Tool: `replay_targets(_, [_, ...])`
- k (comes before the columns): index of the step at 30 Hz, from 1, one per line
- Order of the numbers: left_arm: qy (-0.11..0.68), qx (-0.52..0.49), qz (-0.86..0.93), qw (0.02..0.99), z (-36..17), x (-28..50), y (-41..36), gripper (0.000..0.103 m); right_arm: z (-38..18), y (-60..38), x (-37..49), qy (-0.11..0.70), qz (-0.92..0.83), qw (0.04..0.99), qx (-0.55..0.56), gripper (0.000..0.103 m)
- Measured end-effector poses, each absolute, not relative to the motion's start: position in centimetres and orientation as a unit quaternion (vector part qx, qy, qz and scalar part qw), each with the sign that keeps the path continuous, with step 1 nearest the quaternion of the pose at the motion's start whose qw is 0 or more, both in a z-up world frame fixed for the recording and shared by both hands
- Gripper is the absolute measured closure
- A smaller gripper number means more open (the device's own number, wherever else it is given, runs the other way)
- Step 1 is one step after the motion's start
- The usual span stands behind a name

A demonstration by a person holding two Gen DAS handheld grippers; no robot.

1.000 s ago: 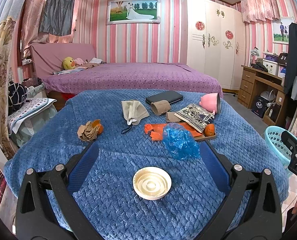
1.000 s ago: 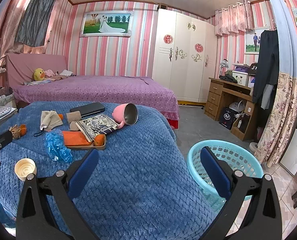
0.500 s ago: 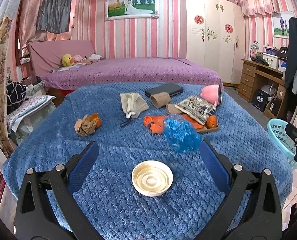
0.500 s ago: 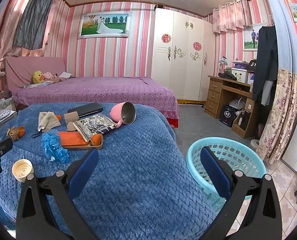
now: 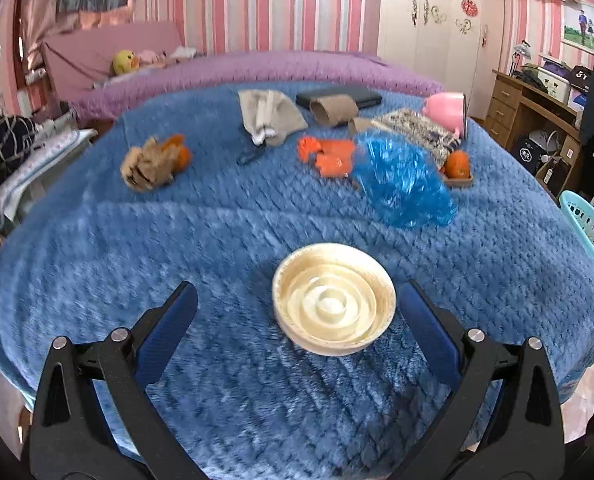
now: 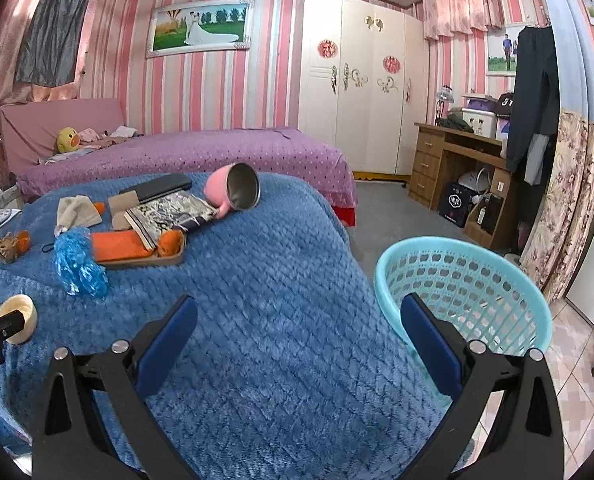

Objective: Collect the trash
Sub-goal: 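Grasp the cream round lid with the left gripper while the right gripper grasps the blue plastic bag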

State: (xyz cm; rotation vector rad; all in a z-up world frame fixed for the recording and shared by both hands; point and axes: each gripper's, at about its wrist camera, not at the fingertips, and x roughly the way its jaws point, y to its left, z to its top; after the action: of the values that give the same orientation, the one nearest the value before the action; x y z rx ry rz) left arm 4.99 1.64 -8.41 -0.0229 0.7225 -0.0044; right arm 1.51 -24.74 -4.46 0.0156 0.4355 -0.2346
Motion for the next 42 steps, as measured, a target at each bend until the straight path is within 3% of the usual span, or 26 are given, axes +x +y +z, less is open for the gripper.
replay_targets(9, [0.358,-0.004,-0.016,0.934,-9.4,6.1,-0.1,0.007,-5.6,-25.5,2.1,0.237,-0.118,0.964,0.024,0.004])
replay_targets(14, [0.362,-0.013,-0.024,0.932,-9.5,6.1,0.0,0.027,-6.0,-25.1,2.3,0.245,-0.124,0.962,0.009,0.004])
replay_targets(16, [0.358,-0.009,-0.031,0.933,-9.3,6.0,-0.2,0.042,-6.3,-24.9,2.6,0.254,-0.131,0.958,0.002,0.004])
replay_targets(24, [0.336,0.006,-0.028,0.942,-6.4,6.7,1.3,0.042,-6.1,-23.8,3.8,0.276,-0.087,0.956,0.039,0.004])
replay_targets(32, [0.306,-0.009,0.04,0.951,-3.5,8.3,7.0,0.042,-4.4,-17.2,6.4,0.255,-0.026,0.967,0.0,0.004])
replay_targets(42, [0.312,-0.036,0.1,0.944,-3.5,10.0,12.4,0.042,-4.4,-9.0,9.8,0.257,0.054,0.963,-0.057,0.004])
